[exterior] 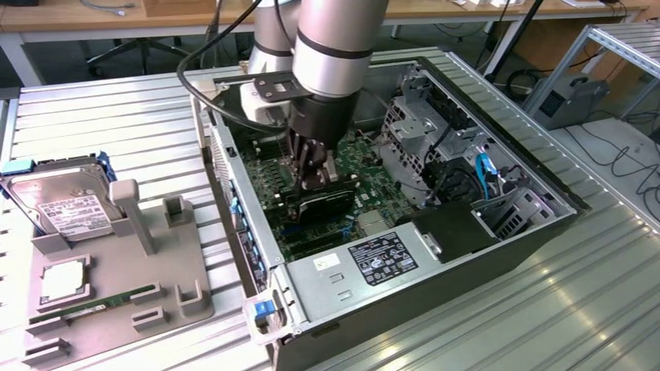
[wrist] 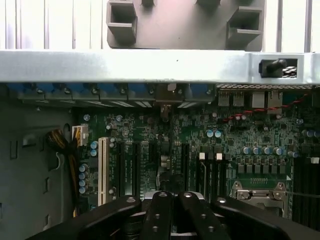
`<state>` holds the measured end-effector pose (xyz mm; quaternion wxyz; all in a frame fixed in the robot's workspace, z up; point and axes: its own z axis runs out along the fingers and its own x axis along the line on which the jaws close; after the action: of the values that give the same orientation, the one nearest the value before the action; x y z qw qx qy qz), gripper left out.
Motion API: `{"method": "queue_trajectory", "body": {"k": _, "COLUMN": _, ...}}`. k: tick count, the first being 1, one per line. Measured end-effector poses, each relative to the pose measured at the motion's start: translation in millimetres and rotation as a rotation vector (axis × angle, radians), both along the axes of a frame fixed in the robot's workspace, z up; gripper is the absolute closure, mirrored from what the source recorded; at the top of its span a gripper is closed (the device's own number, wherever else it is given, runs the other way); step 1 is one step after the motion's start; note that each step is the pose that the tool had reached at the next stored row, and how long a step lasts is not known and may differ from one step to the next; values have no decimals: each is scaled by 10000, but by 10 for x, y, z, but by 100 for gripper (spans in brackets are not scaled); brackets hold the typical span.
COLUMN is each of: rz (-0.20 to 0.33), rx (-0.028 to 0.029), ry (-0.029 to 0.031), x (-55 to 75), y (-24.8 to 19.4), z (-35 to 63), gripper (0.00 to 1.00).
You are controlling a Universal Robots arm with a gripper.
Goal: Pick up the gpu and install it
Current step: 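Press down on the gpu until it lock into place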
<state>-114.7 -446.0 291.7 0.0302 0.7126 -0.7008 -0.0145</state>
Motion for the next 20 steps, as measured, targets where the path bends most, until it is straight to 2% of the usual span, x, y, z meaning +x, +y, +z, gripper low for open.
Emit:
{"method": "queue_trajectory", "body": {"k": 8, "rz": 1, "rx": 2, "ry": 52, "x": 201, "y": 0, "z": 33, "gripper": 89}}
{"method": "queue_trajectory", "body": {"k": 12, "rz": 1, "rx": 2, "ry": 64, "x": 265, "y": 0, "z": 86, "gripper": 89}}
{"method": "queue_trajectory", "body": {"k": 16, "rz": 0, "rx": 2, "ry": 66, "x": 283, "y": 0, "z": 185, "gripper": 89}}
{"method": "queue_trajectory", "body": {"k": 20, "rz": 0, "rx": 6, "ry": 64, "x": 284, "y": 0, "z": 194, "gripper": 89}}
